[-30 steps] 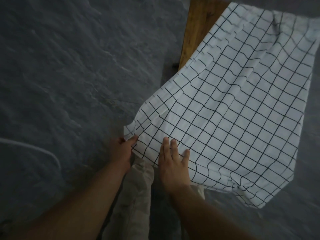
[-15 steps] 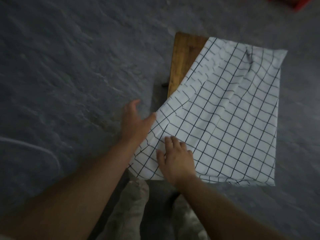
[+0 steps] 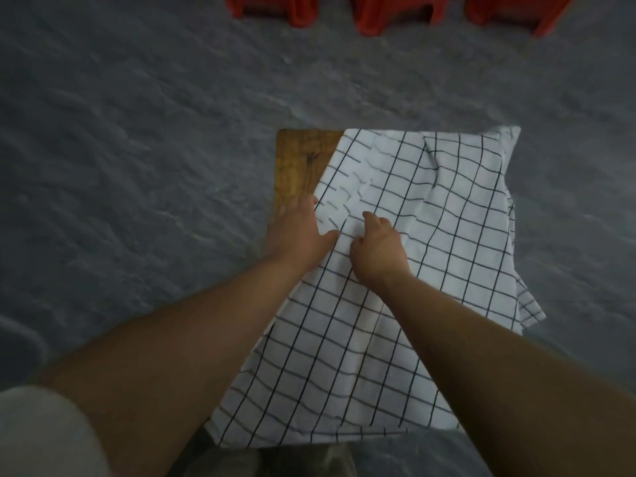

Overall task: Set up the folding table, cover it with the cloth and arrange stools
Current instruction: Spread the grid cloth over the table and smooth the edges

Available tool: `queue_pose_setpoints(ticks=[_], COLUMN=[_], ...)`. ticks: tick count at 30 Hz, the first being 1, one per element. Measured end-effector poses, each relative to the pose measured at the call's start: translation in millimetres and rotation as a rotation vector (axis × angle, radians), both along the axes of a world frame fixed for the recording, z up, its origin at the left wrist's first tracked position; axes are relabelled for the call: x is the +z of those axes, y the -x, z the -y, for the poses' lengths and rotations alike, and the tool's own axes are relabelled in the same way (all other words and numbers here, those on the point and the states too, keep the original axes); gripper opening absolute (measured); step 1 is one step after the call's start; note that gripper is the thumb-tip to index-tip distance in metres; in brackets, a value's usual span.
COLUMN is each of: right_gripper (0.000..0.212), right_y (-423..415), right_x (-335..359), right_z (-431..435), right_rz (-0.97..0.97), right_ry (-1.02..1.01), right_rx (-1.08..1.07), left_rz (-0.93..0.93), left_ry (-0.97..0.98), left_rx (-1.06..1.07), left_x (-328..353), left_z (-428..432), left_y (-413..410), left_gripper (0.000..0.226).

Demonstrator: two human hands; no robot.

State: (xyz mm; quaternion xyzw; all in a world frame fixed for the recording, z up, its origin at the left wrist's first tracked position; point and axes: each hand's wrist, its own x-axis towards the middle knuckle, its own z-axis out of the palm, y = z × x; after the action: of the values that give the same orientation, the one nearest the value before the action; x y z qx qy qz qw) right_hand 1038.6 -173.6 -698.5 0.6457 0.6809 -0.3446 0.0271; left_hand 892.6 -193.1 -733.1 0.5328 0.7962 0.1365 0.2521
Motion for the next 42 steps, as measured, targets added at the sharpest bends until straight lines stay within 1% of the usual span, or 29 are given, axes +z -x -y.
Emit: queue_pose_setpoints(ticks=[4, 6, 7, 8, 10, 11, 13, 14, 17, 19, 20, 22, 24, 25, 28, 30, 32, 33, 34, 35, 37, 38, 40, 42], right_gripper=[0.041, 0.040, 0.039, 0.037, 0.033, 0.032, 0.035, 0.034, 0.020, 0.017, 0.020, 0.034, 0.054, 0.061, 0.065, 0.066, 0.067, 0.066, 0.066, 0.066, 0.069, 0.069, 0.068, 0.066], right_y=[0.1, 6.0, 9.5, 13.2, 20.2, 22.6, 28.0, 31.0, 41.3, 50.4, 55.1, 65.2, 75.1, 79.4, 93.0, 102.4, 111.4, 115.2, 117.9, 118.7, 117.2, 116.1, 114.8, 115.0], right_x=[-21.6, -30.3, -33.6, -35.8, -37.8, -37.6, -35.5, -34.6, -31.9, -32.6, -34.3, -36.9, -38.1, -39.3, -43.3, -44.0, -43.8, -43.6, -44.0, -45.0, -47.1, -47.6, -47.6, -46.0], right_z=[-29.0, -42.6, -50.1, -57.1, -71.2, -78.1, -93.2, -99.3, -113.9, -124.0, -129.0, -138.1, -146.5, -149.9, -155.8, -155.3, -152.2, -149.7, -147.2, -144.7, -141.0, -139.7, -138.6, -137.8], right_rz=[-0.079, -0.122, -0.139, -0.156, -0.204, -0.230, -0.231, -0.230, -0.287, -0.282, -0.266, -0.201, -0.149, -0.149, -0.230, -0.263, -0.266, -0.257, -0.239, -0.216, -0.175, -0.162, -0.150, -0.150], right_ry=[0.026, 0.004, -0.006, -0.013, -0.029, -0.034, -0.013, -0.006, -0.033, -0.056, -0.073, -0.093, -0.081, -0.072, -0.055, -0.083, -0.160, -0.203, -0.242, -0.278, -0.326, -0.345, -0.377, -0.394], right_rx=[-0.058, -0.107, -0.141, -0.175, -0.254, -0.303, -0.372, -0.400, -0.508, -0.475, -0.441, -0.395, -0.407, -0.409, -0.435, -0.466, -0.421, -0.356, -0.270, -0.184, -0.063, -0.026, 0.016, 0.038], left_rz=[-0.143, -0.163, -0.155, -0.141, -0.102, -0.059, 0.078, 0.172, 0.399, 0.516, 0.558, 0.639, 0.720, 0.753, 0.779, 0.795, 0.838, 0.850, 0.852, 0.863, 0.865, 0.823, 0.721, 0.665], left_ry=[-0.022, -0.006, -0.005, -0.011, -0.025, -0.020, -0.015, -0.033, -0.126, -0.124, -0.110, -0.062, -0.008, 0.019, 0.102, 0.169, 0.257, 0.292, 0.308, 0.294, 0.187, 0.126, 0.087, 0.118], left_rx=[-0.092, -0.110, -0.114, -0.130, -0.198, -0.225, -0.215, -0.168, 0.023, 0.115, 0.128, 0.130, 0.132, 0.130, 0.136, 0.110, 0.046, 0.029, 0.047, 0.115, 0.315, 0.366, 0.325, 0.237], left_x=[-21.0, -28.9, -32.3, -35.5, -38.7, -39.4, -38.4, -36.8, -29.4, -26.4, -26.1, -26.1, -27.5, -28.8, -37.5, -40.9, -40.5, -39.1, -37.3, -34.5, -30.1, -28.1, -23.2, -16.9], left_z=[-34.6, -50.0, -57.5, -63.2, -70.9, -74.2, -81.7, -84.9, -96.5, -103.4, -105.8, -106.5, -103.3, -101.0, -94.4, -90.8, -90.3, -92.2, -95.8, -101.2, -117.7, -128.5, -153.0, -178.4], left_y=[-11.4, -11.3, -10.0, -8.1, -3.5, -1.2, 4.9, 9.7, 29.1, 46.1, 55.1, 71.3, 85.3, 91.7, 109.2, 117.9, 122.8, 124.1, 125.0, 125.1, 123.5, 121.8, 116.4, 107.5], left_gripper=[0.076, 0.075, 0.069, 0.057, 0.022, 0.009, 0.015, 0.020, 0.025, 0.018, 0.014, 0.011, 0.013, 0.014, 0.017, 0.017, 0.018, 0.019, 0.016, 0.013, 0.013, 0.013, 0.018, 0.024])
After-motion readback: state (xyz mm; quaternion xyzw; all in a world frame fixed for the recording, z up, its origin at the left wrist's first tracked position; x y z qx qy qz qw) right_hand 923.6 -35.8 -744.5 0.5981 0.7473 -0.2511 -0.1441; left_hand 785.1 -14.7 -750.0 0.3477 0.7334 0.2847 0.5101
